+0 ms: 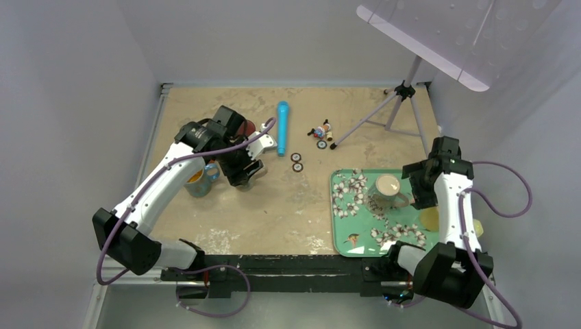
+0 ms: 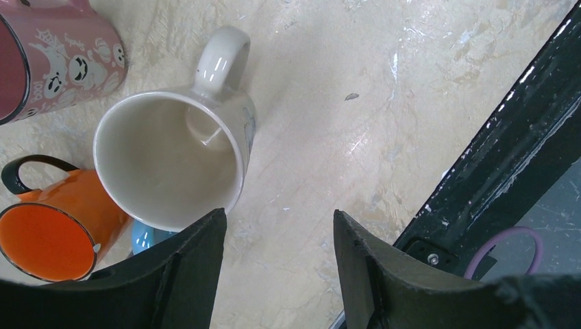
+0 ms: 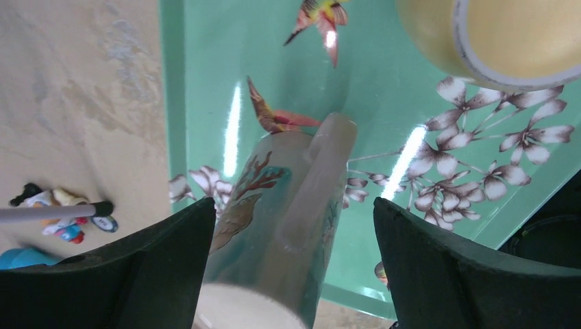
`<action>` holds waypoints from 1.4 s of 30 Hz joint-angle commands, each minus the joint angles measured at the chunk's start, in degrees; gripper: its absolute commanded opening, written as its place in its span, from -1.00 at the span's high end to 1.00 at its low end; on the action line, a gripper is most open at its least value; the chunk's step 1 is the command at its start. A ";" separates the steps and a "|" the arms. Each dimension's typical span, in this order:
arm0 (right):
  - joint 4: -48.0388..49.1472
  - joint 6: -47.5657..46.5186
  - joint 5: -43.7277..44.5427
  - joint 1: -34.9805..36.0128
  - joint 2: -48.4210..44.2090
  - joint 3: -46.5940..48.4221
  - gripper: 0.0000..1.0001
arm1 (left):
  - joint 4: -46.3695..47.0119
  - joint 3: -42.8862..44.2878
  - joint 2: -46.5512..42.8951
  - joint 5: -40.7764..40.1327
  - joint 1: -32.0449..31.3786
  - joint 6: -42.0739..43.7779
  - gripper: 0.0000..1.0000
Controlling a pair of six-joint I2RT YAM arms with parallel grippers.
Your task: Turn the mug right side up
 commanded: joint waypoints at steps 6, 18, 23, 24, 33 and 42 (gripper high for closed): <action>7.47 2.37 -4.73 -0.40 7.06 -7.64 -0.60 | 0.75 -0.61 -1.44 -0.01 0.21 0.41 -0.26; 19.83 -4.88 -9.40 0.00 7.09 -12.80 1.00 | 0.27 0.60 -0.41 0.41 0.21 0.02 -0.25; 23.93 -13.72 -13.18 7.82 3.08 -10.54 1.00 | -1.46 2.76 0.08 5.31 0.21 -0.70 -0.25; 23.83 -15.45 -12.88 10.38 2.01 -8.83 1.00 | -2.02 3.55 0.18 6.89 0.21 -0.89 -0.26; 33.10 -27.09 -27.66 20.52 -9.14 -4.02 1.00 | -2.55 10.46 2.50 30.57 0.30 -6.66 -0.36; 47.31 -24.63 -39.80 35.10 -9.84 7.55 1.00 | 14.46 13.58 4.52 45.38 0.09 -28.56 -0.80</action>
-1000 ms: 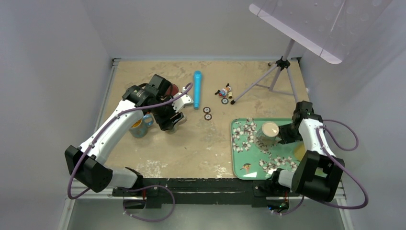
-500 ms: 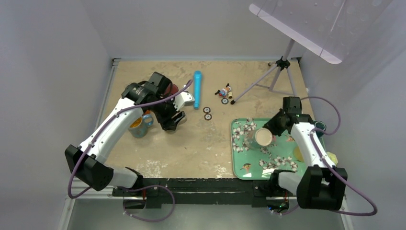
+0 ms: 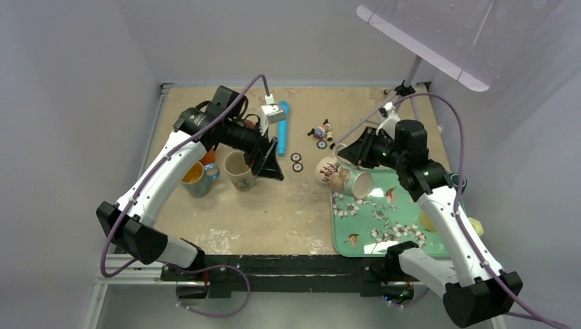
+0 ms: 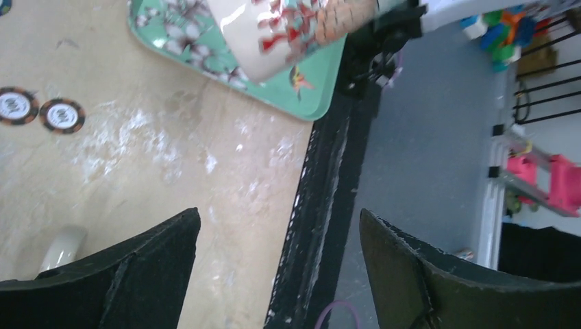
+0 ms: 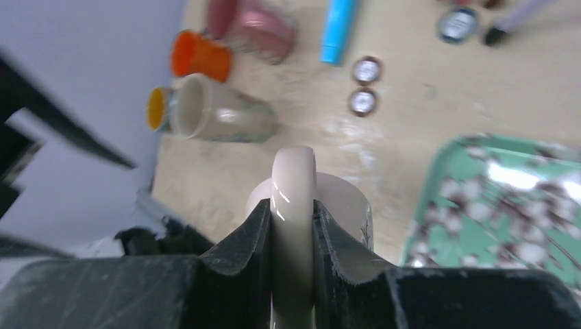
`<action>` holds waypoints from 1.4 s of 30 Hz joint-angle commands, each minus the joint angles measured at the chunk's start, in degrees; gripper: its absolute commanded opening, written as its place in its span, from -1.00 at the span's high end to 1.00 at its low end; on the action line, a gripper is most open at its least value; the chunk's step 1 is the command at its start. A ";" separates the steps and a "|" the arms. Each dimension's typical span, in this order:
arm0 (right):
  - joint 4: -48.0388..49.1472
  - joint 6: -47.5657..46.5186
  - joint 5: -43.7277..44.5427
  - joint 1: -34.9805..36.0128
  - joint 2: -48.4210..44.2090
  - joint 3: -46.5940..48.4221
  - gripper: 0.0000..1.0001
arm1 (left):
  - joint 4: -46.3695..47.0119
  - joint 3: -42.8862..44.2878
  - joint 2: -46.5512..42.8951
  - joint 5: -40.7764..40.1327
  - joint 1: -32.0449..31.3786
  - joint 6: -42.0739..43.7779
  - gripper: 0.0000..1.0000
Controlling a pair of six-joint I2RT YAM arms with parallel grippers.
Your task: Turn the mug right side up
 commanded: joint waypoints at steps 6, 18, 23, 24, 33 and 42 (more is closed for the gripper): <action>24.40 8.05 -8.83 9.85 0.16 14.56 1.00 | 32.10 -2.13 -0.06 16.39 -0.14 -35.08 -0.77; 30.89 8.82 -9.73 14.52 5.09 17.43 1.00 | 47.52 -1.84 0.81 21.67 -0.82 -50.03 -0.02; 34.62 10.19 -10.27 14.62 5.77 15.15 1.00 | 65.71 -9.01 0.11 26.65 -1.35 -64.97 1.00; 33.00 9.31 -9.80 14.60 6.33 15.30 1.00 | 66.10 -8.91 -0.19 27.22 -1.14 -64.89 1.00; 10.22 0.62 3.25 14.61 8.70 18.52 -0.81 | 3.66 12.67 0.96 -7.67 2.85 -4.16 1.00; 8.77 0.60 8.68 14.57 7.31 17.25 -0.93 | -4.66 20.96 5.71 -34.46 20.57 13.18 1.00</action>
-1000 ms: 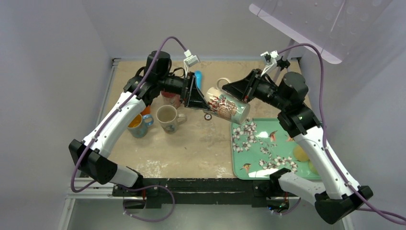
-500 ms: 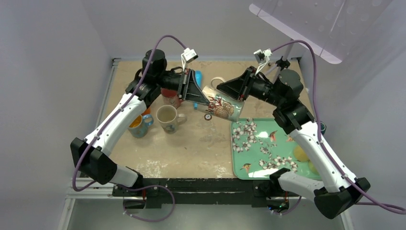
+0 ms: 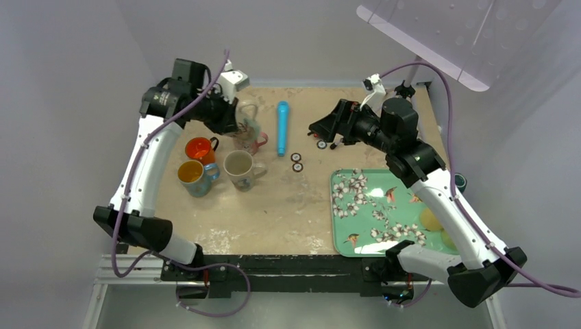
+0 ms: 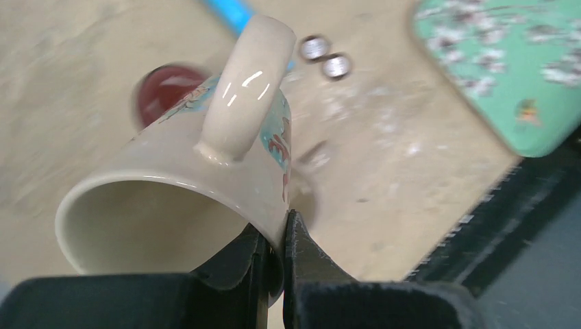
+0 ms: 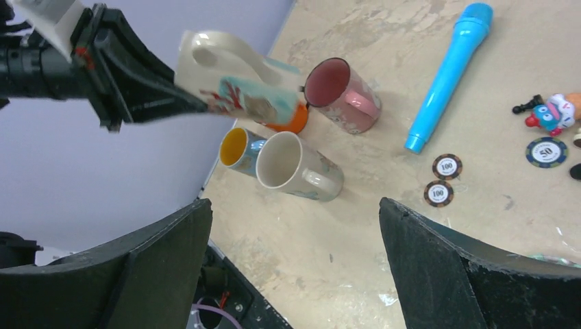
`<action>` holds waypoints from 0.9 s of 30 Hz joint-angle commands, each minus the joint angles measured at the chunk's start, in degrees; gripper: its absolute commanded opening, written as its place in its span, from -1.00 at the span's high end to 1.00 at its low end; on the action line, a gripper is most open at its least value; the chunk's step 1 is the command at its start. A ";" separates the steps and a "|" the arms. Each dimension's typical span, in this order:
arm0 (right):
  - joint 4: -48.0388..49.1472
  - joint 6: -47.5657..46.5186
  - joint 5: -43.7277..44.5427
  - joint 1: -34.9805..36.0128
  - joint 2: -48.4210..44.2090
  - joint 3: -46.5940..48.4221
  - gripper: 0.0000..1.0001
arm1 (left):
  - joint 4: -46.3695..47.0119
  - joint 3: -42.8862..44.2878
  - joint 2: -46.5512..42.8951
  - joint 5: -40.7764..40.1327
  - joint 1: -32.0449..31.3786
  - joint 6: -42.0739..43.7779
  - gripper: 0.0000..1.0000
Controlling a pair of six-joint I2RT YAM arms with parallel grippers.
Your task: Turn the mug right side up
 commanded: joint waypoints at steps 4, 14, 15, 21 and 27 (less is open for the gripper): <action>-4.80 -2.22 7.16 0.00 -0.78 1.36 -0.93 | -2.29 10.57 9.95 -20.68 19.04 17.72 1.00; -6.41 -2.68 8.53 0.01 -0.94 -0.50 -0.93 | -2.41 22.15 30.70 -27.50 28.86 22.05 1.00; -6.96 -2.61 9.32 0.02 -1.07 -0.59 -0.93 | -2.69 22.75 32.09 -27.60 29.06 22.07 1.00; -10.01 -0.69 14.03 -0.02 -1.84 -1.35 -0.95 | -3.14 19.91 35.48 -25.98 29.65 21.23 1.00; -20.85 6.08 30.80 -0.82 0.36 0.58 -0.96 | -1.60 14.92 35.35 -24.71 29.74 21.07 0.94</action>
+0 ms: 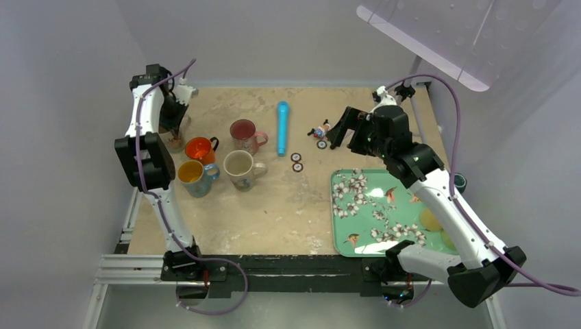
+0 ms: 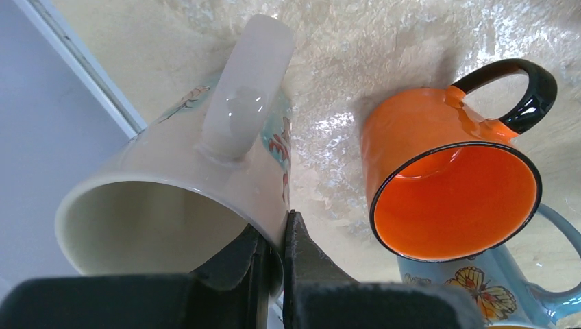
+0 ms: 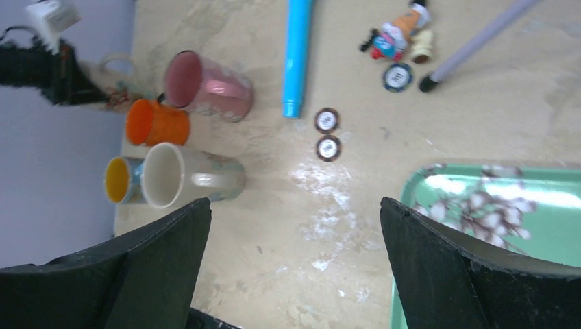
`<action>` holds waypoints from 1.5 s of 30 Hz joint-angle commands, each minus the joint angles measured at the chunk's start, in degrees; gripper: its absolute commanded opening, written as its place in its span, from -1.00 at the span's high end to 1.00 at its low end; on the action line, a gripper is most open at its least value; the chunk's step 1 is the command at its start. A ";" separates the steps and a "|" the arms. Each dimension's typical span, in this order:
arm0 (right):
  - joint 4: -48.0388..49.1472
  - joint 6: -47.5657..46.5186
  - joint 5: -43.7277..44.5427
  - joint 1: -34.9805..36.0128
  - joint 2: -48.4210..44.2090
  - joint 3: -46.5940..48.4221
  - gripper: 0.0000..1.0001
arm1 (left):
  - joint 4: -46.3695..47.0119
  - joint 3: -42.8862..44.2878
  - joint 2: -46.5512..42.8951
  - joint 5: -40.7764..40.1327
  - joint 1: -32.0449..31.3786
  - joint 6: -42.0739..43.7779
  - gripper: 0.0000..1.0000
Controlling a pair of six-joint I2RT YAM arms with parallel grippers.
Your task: Turn the mug right side up
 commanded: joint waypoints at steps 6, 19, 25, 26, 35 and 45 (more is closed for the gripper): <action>-20.82 12.94 22.38 -11.97 2.58 0.32 -0.94 | 4.56 -2.70 -4.41 1.92 0.25 1.81 0.07; -24.87 17.21 39.20 -35.55 -5.55 -5.09 -0.96 | 3.49 -4.62 -19.60 11.15 -0.16 -0.26 -0.24; -18.10 15.30 32.55 -47.73 -5.19 -7.01 -0.94 | 2.16 -7.76 -24.65 12.57 -0.41 1.01 -0.28; -17.11 14.67 32.34 -49.02 -4.44 -6.80 -0.95 | 1.81 -8.21 -25.12 12.49 -0.45 1.38 -0.32; -9.95 7.56 30.79 -60.67 5.89 -3.54 -0.97 | 0.06 -10.21 -28.44 13.89 -0.53 1.58 -1.00; -4.12 1.30 23.02 -63.56 17.62 -1.13 -0.96 | 0.33 -12.77 -30.59 14.52 -1.02 2.00 -1.00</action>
